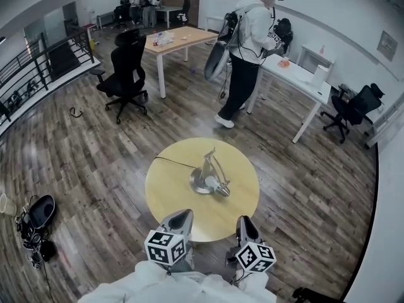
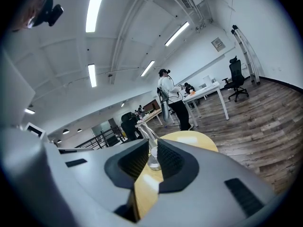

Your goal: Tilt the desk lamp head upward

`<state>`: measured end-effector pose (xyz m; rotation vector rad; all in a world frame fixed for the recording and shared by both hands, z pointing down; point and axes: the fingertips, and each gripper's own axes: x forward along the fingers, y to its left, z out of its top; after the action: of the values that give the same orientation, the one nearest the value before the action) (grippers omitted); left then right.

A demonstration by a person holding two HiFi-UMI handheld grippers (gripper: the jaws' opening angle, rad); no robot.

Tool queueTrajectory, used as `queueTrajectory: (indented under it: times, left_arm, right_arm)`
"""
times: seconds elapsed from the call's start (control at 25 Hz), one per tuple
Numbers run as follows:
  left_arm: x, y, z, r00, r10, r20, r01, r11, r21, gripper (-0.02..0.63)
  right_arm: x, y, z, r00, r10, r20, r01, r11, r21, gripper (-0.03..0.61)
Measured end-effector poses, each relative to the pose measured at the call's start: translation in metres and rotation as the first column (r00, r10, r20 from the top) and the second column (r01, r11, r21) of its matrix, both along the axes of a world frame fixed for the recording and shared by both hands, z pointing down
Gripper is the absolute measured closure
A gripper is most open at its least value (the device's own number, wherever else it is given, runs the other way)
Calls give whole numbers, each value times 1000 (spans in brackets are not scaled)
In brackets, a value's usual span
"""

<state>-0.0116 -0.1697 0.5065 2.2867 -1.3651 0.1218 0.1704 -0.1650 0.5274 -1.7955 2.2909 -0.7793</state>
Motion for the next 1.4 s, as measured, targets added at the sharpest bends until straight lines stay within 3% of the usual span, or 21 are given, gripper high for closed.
queueTrajectory:
  times: [0.56, 0.8, 1.04, 1.16, 1.2, 1.28, 1.4]
  left_arm:
    - [-36, -129, 7, 1000, 14, 13, -15, 1000, 8, 615]
    - [-37, -158, 26, 1000, 18, 8, -18, 999, -49, 615]
    - [-36, -174, 51, 997, 25, 73, -18, 995, -95, 615]
    - [-38, -180, 75, 996, 52, 78, -42, 991, -126, 615]
    - [-38, -182, 85, 995, 61, 75, -50, 989, -137, 615]
    - [-37, -191, 108, 990, 84, 111, -66, 986, -155, 615]
    - [-27, -214, 141, 962, 156, 224, -126, 982, -141, 615]
  right_arm:
    - [-27, -115, -7, 999, 29, -19, -28, 999, 16, 515]
    - [-23, -127, 9, 999, 30, -31, -31, 998, -52, 515]
    - [-16, -141, 10, 992, -59, -111, 59, 998, -4, 514]
    - [-9, -137, 27, 990, -108, -94, 106, 994, -22, 512]
    - [-10, -136, 33, 986, -136, -100, 135, 991, -23, 491]
    - [-18, -137, 50, 955, -242, -173, 240, 970, -34, 340]
    - [-32, -149, 87, 870, -409, -275, 403, 912, -82, 279]
